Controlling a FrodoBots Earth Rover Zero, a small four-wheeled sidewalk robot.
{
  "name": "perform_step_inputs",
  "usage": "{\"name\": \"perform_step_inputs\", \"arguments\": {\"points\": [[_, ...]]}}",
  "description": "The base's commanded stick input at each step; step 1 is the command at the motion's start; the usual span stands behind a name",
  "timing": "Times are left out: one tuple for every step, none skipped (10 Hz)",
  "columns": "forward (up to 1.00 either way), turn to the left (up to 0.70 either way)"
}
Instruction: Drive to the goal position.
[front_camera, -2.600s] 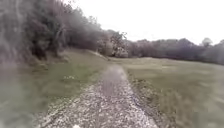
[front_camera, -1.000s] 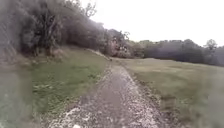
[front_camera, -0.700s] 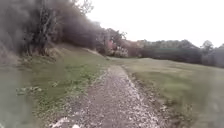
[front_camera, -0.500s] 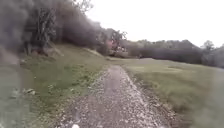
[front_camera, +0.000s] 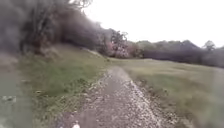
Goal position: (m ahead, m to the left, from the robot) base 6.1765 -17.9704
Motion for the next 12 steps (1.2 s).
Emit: {"name": "perform_step_inputs", "arguments": {"points": [[0.85, 0.01], [0.85, 0.01], [0.85, 0.01], [0.85, 0.01], [0.85, 0.01], [0.85, 0.01], [0.85, 0.01], [0.85, 0.01], [0.85, 0.01], [0.85, 0.01], [0.85, 0.01], [0.85, 0.01]]}}
